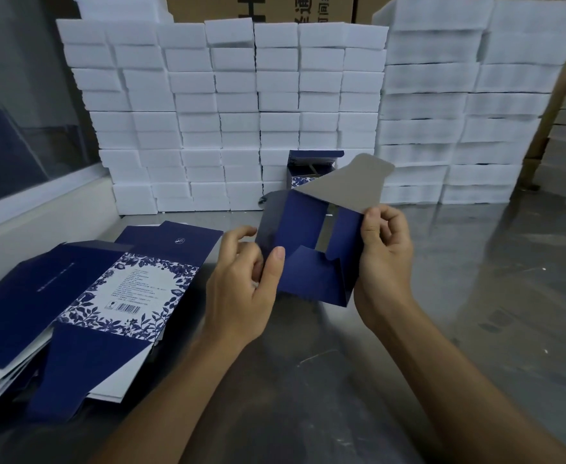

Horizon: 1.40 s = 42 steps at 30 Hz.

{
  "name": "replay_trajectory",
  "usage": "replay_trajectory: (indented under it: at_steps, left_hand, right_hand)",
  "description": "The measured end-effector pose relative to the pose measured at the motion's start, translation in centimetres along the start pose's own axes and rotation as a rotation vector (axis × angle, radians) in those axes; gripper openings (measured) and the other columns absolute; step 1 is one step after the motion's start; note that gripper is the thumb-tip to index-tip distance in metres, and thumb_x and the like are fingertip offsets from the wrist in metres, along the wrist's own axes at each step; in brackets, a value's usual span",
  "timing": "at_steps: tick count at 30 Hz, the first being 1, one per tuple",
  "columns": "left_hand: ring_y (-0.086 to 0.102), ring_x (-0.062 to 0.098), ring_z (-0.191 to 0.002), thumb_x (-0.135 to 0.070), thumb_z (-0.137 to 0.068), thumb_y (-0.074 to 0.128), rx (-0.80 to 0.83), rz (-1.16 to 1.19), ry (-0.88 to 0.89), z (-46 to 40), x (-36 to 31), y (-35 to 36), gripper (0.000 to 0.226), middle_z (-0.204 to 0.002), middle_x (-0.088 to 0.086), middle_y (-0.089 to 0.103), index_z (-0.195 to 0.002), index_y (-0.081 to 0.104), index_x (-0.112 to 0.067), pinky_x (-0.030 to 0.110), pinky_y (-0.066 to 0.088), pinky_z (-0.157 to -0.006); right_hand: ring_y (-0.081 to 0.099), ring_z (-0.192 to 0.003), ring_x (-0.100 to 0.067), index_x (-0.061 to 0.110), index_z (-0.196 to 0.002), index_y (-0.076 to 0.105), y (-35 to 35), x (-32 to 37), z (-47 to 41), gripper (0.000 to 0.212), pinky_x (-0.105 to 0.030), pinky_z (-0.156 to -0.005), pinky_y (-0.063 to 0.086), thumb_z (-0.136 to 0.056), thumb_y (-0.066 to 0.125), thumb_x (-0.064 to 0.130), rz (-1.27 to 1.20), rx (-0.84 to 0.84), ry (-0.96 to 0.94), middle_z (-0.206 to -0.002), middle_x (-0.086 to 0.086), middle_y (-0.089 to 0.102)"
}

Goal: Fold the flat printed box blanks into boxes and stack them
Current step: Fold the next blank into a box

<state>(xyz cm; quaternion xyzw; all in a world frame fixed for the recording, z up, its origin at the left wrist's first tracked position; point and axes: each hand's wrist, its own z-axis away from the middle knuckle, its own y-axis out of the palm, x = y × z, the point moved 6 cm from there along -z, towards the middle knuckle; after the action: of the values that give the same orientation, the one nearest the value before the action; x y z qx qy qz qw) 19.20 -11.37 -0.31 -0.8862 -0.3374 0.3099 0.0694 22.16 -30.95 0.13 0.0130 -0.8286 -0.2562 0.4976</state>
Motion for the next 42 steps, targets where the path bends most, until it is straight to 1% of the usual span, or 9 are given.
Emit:
replay_trajectory:
  at_steps: [4,8,12,17,23,28,32,37,42]
  left_hand:
    - [0.058,0.006,-0.083,-0.052,-0.090,0.045,-0.029,0.021,-0.052,0.2,0.6,0.0,0.054,-0.106,-0.004,0.061,-0.055,0.033,-0.013,0.029,0.044,-0.068]
    - [0.056,-0.001,-0.079,-0.051,-0.088,0.048,-0.070,0.088,-0.104,-0.1,1.0,-0.2,0.048,-0.084,-0.009,0.054,-0.057,0.026,-0.023,0.012,0.034,-0.064]
    - [0.048,0.010,-0.069,-0.056,-0.088,0.042,-0.054,0.118,-0.162,-0.1,1.4,-0.1,0.045,-0.076,-0.007,0.046,-0.063,0.036,-0.020,0.018,0.033,-0.061]
    - [0.052,0.002,-0.077,-0.066,-0.087,0.035,-0.006,0.300,-0.329,-0.2,1.4,0.7,0.034,-0.087,-0.010,0.055,-0.089,0.045,-0.033,0.013,0.038,-0.064]
    - [0.052,-0.005,-0.075,-0.051,-0.097,0.038,0.084,0.166,-0.297,0.0,1.3,1.1,0.044,-0.098,-0.001,0.053,-0.140,0.037,-0.040,0.006,0.037,-0.065]
    - [0.059,0.010,-0.097,-0.024,-0.102,0.048,0.047,0.115,-0.168,-0.3,-0.3,0.6,0.030,-0.118,-0.003,0.062,-0.132,0.054,-0.027,0.012,0.043,-0.083]
    - [0.067,0.017,-0.099,-0.010,-0.098,0.056,-0.054,0.204,-0.154,-0.4,-1.2,0.1,0.023,-0.109,-0.005,0.069,-0.117,0.064,-0.019,0.027,0.051,-0.086]
    - [0.065,0.008,-0.087,-0.013,-0.094,0.057,-0.111,0.204,-0.124,-0.2,-1.6,-0.1,0.016,-0.096,-0.010,0.070,-0.104,0.070,-0.016,0.019,0.048,-0.078]
    - [0.062,0.001,-0.084,-0.006,-0.094,0.061,-0.099,0.176,-0.126,-0.1,-1.5,0.0,0.015,-0.091,-0.020,0.066,-0.101,0.071,-0.015,0.010,0.043,-0.075]
  right_hand:
    - [0.061,-0.080,-0.007,0.027,-0.093,0.061,0.7,0.1,0.2,0.025,-0.024,-0.072,0.050,-0.104,0.049,0.009,-0.008,0.077,0.014,-0.099,0.004,0.066]
    - [0.062,-0.090,-0.013,0.029,-0.069,0.071,1.6,0.0,0.7,0.048,-0.036,-0.078,0.045,-0.096,0.045,-0.002,-0.037,0.176,0.130,-0.101,0.012,0.069]
    - [0.060,-0.100,-0.010,0.025,-0.066,0.070,2.1,0.3,1.3,0.016,-0.032,-0.081,0.042,-0.077,0.058,0.023,-0.052,0.195,0.161,-0.109,0.010,0.065]
    - [0.061,-0.110,-0.020,0.022,-0.102,0.062,2.0,1.0,2.0,0.024,-0.045,-0.099,0.050,-0.092,0.063,0.000,0.295,0.226,-0.141,-0.115,0.006,0.064]
    - [0.043,-0.119,0.010,0.020,-0.123,0.065,3.0,1.5,2.8,0.040,-0.008,-0.100,0.035,-0.096,0.052,-0.006,0.586,0.307,-0.409,-0.131,-0.003,0.046]
    - [0.037,-0.119,0.010,0.020,-0.120,0.069,3.2,1.2,3.6,0.029,-0.006,-0.097,0.035,-0.094,0.063,0.008,0.689,0.298,-0.515,-0.131,-0.004,0.040]
    - [0.044,-0.125,-0.019,0.023,-0.111,0.074,3.6,1.4,4.1,0.023,-0.032,-0.106,0.042,-0.089,0.072,0.017,0.681,0.263,-0.525,-0.128,0.002,0.038]
    - [0.044,-0.121,-0.029,0.023,-0.094,0.076,3.4,1.5,4.5,0.015,-0.001,-0.096,0.025,-0.085,0.077,0.011,0.647,0.178,-0.499,-0.124,0.002,0.041]
    - [0.043,-0.116,-0.025,0.025,-0.090,0.077,3.4,1.4,4.5,0.015,0.001,-0.092,0.024,-0.084,0.078,0.011,0.645,0.168,-0.484,-0.122,0.005,0.044]
